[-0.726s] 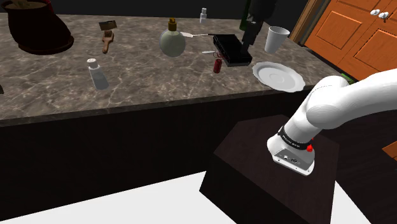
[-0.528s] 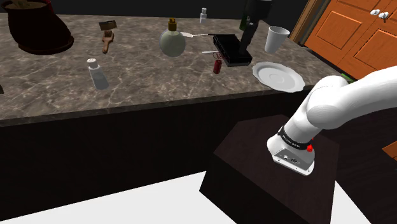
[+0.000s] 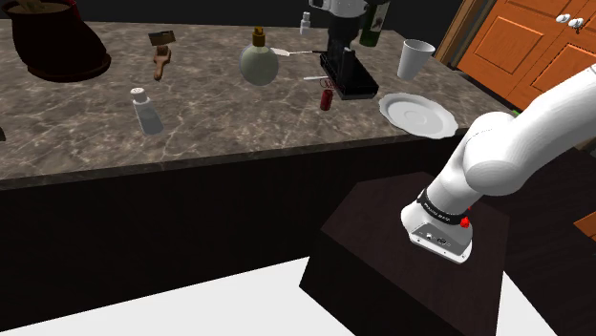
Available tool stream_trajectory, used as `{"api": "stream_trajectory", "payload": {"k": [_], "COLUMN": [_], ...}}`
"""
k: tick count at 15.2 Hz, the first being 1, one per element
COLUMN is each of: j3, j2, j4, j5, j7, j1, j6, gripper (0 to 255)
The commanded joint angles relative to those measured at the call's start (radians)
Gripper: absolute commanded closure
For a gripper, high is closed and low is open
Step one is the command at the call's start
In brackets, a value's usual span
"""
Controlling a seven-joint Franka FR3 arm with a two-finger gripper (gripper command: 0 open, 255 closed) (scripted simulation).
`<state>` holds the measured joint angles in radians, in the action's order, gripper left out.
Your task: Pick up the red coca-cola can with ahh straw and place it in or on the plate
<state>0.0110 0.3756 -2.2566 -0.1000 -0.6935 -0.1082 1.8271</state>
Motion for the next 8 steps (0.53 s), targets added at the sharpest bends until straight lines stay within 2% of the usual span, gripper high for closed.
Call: {"api": "stream_trajectory", "payload": {"k": [1,8], "j3": [0.007,0.012], "j2": [-0.021,-0.032], "j4": [-0.008,-0.074], "j5": [-0.011,-0.016], "j7": [-0.043,-0.041], "j1": [-0.004,-0.001], "j6": [0.027,0.104], "gripper": [0,0]}}
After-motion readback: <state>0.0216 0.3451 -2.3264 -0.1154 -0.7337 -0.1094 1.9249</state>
